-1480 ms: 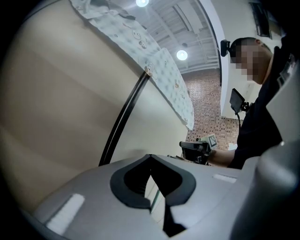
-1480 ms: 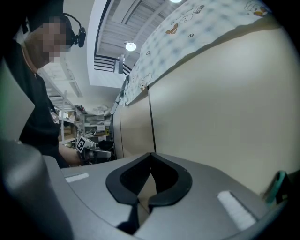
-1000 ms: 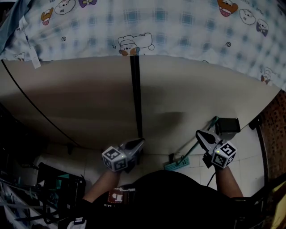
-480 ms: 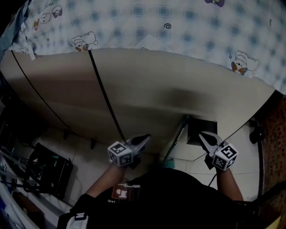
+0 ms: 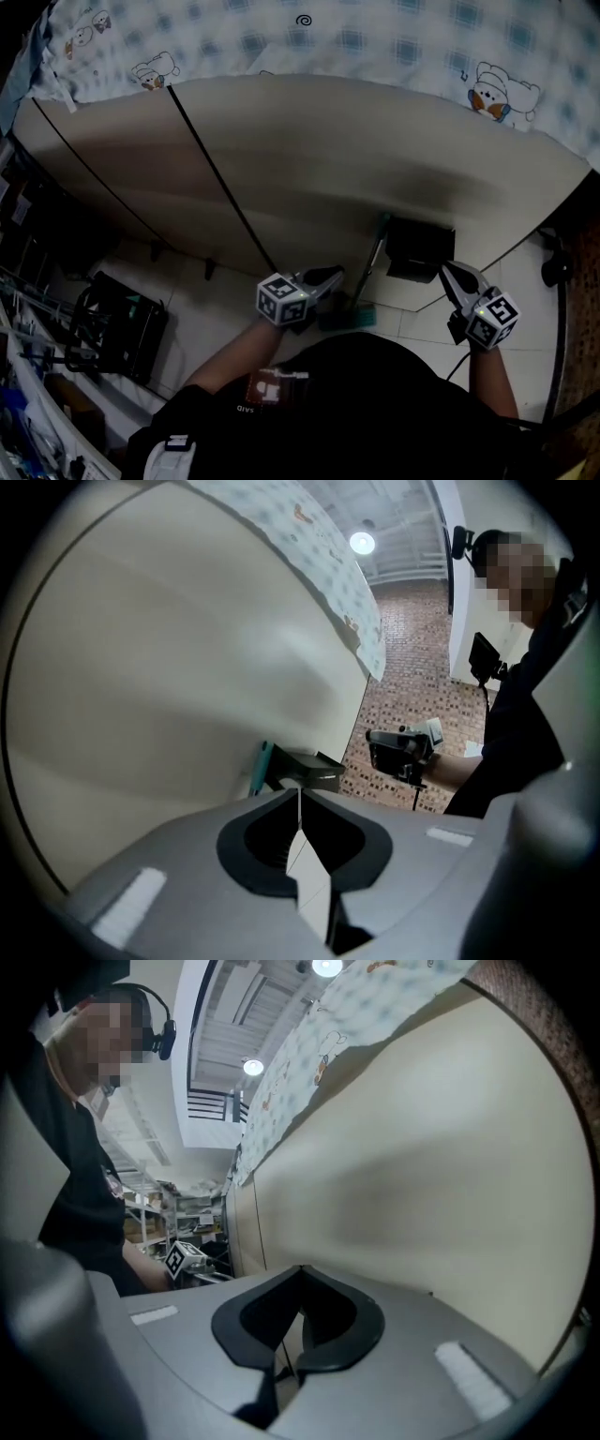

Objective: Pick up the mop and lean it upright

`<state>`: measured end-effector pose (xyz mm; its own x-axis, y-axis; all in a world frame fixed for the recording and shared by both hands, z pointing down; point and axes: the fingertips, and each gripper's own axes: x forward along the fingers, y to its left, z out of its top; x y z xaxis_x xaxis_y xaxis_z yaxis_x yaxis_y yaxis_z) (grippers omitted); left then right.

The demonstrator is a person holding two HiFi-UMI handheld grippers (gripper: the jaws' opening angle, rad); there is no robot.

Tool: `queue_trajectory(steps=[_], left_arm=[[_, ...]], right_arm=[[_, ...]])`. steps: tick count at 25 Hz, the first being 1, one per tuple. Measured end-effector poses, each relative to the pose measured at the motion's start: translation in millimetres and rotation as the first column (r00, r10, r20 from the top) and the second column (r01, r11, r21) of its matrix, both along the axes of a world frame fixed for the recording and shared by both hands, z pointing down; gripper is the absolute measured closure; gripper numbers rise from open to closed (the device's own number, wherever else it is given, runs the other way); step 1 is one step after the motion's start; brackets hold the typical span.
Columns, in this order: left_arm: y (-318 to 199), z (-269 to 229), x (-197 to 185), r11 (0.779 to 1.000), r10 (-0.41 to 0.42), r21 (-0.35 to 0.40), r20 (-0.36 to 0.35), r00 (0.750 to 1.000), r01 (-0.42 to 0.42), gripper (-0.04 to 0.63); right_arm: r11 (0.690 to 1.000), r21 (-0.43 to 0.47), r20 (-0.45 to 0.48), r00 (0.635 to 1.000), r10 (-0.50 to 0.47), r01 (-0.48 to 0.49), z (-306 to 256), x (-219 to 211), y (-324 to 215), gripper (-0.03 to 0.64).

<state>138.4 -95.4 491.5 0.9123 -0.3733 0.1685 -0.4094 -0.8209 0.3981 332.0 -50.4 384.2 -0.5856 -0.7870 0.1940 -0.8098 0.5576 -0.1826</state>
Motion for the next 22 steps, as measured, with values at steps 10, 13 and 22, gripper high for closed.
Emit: queue_trajectory(steps=[10,13,22], left_arm=[[-40.1,117.7,12.9,0.985,0.138,-0.130,0.194,0.971,-0.114,0.496],[-42.9,163.9,31.1,0.979,0.138,-0.181,0.277,0.951,-0.090,0.446],[-61.0,261.2,94.1,0.981,0.107,-0.193,0.434,0.894,-0.024,0.379]], right_arm=[[0.985,-0.073,0.043,0.986,0.158,-0.155,29.3,19.7,-6.2,0.601],[0.982,-0.098,0.058,0.985,0.165,-0.159,47.1,43.7,-1.4,0.601],[0.970,-0.155,0.033,0.980,0.197,-0.189,96.3,110.7,5.3,0.601]])
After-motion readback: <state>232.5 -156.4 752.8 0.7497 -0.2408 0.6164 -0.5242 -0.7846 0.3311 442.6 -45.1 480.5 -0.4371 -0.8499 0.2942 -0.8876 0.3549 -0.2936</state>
